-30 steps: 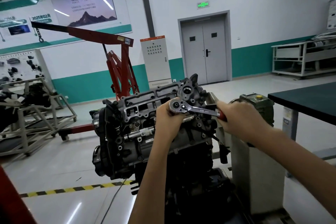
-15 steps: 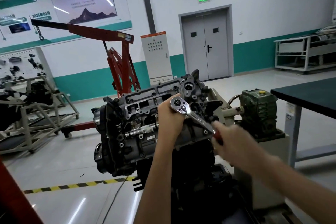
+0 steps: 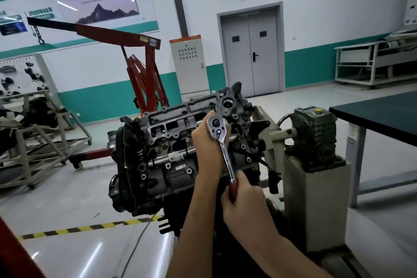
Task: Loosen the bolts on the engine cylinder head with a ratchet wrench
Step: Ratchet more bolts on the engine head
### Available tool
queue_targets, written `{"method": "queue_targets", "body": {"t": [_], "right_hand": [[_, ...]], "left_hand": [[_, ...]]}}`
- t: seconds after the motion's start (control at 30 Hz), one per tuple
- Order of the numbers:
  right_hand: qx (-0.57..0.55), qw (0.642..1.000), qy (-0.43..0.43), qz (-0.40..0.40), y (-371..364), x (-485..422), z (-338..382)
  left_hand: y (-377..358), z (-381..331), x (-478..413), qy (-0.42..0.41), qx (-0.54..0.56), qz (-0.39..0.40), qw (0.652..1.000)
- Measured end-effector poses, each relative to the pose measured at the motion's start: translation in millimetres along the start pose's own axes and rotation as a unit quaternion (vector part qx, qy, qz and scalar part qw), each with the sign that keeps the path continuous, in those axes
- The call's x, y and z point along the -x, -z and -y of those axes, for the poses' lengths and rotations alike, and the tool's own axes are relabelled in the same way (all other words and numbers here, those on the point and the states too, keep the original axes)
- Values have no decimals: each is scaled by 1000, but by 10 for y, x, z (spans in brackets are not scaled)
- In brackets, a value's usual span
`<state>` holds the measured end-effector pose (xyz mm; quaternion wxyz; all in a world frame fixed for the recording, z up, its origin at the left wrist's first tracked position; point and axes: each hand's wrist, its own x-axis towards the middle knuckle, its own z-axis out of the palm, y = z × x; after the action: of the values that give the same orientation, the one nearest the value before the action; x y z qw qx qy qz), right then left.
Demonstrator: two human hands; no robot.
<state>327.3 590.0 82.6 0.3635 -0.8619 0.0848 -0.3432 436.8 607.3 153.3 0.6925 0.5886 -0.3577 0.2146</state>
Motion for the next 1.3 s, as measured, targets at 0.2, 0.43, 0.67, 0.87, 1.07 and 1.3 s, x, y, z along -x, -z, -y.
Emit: {"method": "queue_targets", "body": {"t": [0.2,0.43,0.67,0.87,1.07,1.3], "right_hand": [[89,995,40,24,334,-167,-196],[354,915,192,15,1183,-1005,-333],[168,985,40,9,490,-279,-255],[-15,1000,-8,-3,-89,3,19],[157,982,97,49,629,-383,-351],[378,909,175,2,1163,-1045,-306]], "left_hand": [[110,-4,-76,48,-44,47,997],[178,-95,-89,0,-43,106,993],[138,-68,24,-37,-81,46,995],[98,-100,-14,13,-17,38,999],[149,-73,-78,33,-61,69,995],[186,-89,-84,-3,-44,96,994]]}}
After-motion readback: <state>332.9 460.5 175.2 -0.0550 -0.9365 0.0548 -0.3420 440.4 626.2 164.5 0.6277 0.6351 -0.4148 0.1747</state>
